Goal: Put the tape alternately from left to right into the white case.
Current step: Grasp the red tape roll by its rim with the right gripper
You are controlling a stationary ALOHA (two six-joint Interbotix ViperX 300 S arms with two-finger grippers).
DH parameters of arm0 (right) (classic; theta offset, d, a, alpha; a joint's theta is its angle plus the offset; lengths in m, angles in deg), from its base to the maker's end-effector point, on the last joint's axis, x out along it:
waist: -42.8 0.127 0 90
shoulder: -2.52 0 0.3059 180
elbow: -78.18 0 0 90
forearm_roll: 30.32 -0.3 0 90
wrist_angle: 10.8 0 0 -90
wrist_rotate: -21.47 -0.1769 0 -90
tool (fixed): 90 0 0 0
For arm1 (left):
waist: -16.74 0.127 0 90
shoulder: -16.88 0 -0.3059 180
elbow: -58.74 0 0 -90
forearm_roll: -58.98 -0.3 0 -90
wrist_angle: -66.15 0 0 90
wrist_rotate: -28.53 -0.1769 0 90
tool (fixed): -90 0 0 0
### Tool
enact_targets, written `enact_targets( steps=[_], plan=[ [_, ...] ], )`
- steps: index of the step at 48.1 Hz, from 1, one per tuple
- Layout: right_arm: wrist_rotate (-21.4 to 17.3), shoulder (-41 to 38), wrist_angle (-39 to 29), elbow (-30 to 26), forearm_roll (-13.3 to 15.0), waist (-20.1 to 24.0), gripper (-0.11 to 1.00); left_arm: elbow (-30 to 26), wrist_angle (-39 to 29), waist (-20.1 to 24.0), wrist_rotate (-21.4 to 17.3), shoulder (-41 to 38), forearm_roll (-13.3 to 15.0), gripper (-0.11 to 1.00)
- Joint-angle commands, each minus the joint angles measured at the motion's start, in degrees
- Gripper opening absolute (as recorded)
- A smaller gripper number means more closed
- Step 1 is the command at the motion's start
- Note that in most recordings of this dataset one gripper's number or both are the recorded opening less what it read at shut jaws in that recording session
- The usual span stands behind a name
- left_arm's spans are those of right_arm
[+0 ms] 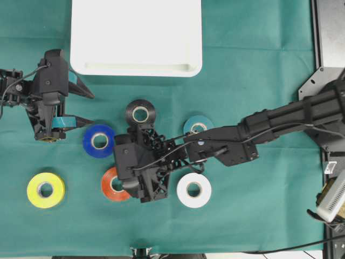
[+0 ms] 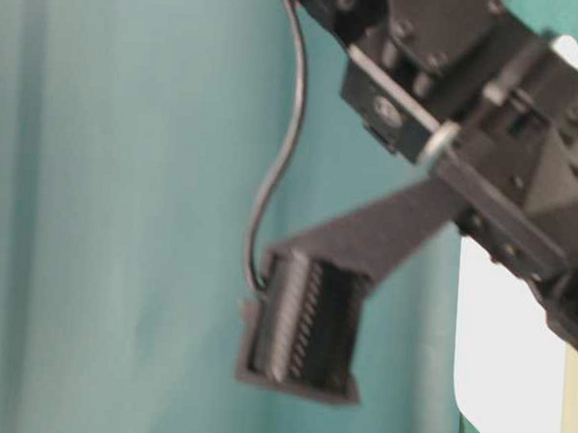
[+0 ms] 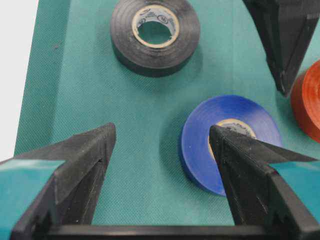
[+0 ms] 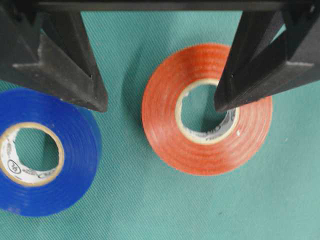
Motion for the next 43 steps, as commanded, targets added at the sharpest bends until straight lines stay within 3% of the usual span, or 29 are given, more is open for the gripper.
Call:
enact_targets(
  steps=[1, 28, 43],
  plan=[
    [-0.4, 0.5, -0.2, -2.0, 0.2, 0.0, 0.71, -0.4, 0.3, 0.2, 0.0, 0.4, 0.1, 0.79],
    [-6.2, -2.0, -2.1, -3.3, 1.1, -1.0, 0.63, -0.2, 0.3, 0.2, 0.1, 0.4, 0.2, 0.79],
    [-6.8, -2.2, -3.6, -3.7, 1.3, -1.1, 0.59, 0.2, 0.3, 0.2, 0.1, 0.4, 0.1, 0.79]
  ],
)
